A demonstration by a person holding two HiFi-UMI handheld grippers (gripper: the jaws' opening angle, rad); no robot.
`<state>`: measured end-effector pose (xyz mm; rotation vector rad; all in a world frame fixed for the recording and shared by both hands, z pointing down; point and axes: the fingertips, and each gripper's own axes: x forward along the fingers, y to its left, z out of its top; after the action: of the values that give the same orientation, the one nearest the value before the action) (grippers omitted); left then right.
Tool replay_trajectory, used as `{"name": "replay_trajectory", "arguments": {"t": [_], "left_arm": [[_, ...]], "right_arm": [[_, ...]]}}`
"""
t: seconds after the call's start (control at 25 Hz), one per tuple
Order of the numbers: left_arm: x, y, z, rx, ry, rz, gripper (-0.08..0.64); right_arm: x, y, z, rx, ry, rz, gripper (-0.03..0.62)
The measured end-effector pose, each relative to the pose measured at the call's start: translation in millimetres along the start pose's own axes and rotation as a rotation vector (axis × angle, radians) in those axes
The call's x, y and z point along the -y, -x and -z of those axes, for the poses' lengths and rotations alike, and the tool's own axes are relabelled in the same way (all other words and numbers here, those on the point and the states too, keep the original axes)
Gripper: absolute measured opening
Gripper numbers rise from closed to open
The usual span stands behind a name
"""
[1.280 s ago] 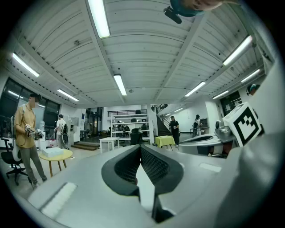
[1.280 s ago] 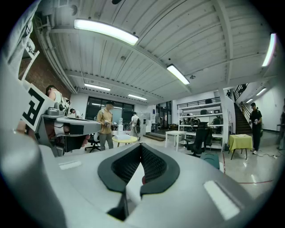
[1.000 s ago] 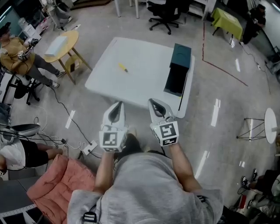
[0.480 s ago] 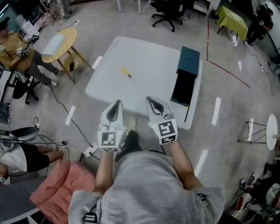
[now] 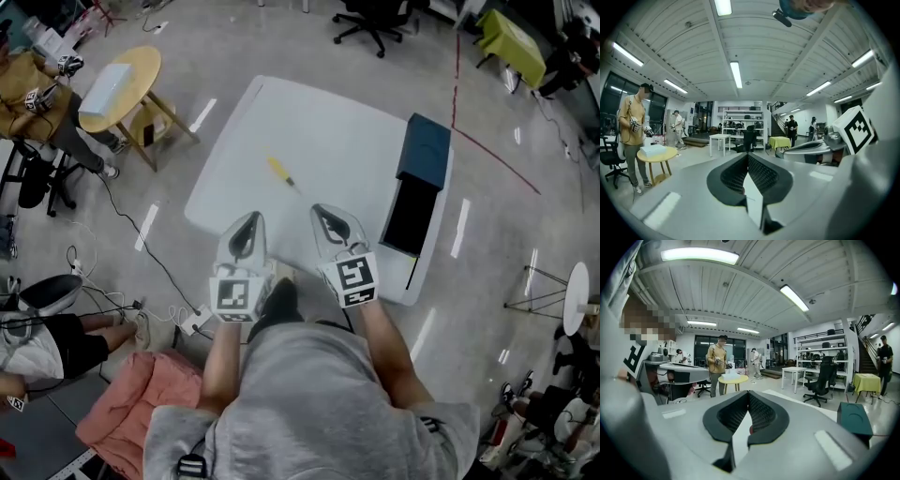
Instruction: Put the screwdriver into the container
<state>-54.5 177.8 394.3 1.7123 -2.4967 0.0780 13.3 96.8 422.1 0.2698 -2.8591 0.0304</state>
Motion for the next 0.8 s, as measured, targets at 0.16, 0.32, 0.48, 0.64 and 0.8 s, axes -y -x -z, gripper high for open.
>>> {"name": "replay_trajectory", "arguments": {"t": [0.16,0.32,0.48,0.64,0.8], "left_arm": [[-26,-29,15,-0.047,0.021,0.01,0.011],[-48,-57,29,-0.084,0.042,0.023,0.011],[-63,-85,47,-0.13,0.059,0.041,0.011],[-76,-104,67,-0.175,0.078,0.055,0.011],[-82,-121,91,-0.23,0.094,0.067,0.011]], "right_arm": [[8,-40,3,-0.036,-0.019,-0.004,0.004],[14,-77,17,-0.101,-0.042,-0.017,0.003],[23,-109,31,-0.158,-0.059,-0.026,0.003],[28,-135,48,-0.221,-0.067,-0.036,0.003],[35,-155,68,-0.275,-0.086,-0.039,0.004]]}}
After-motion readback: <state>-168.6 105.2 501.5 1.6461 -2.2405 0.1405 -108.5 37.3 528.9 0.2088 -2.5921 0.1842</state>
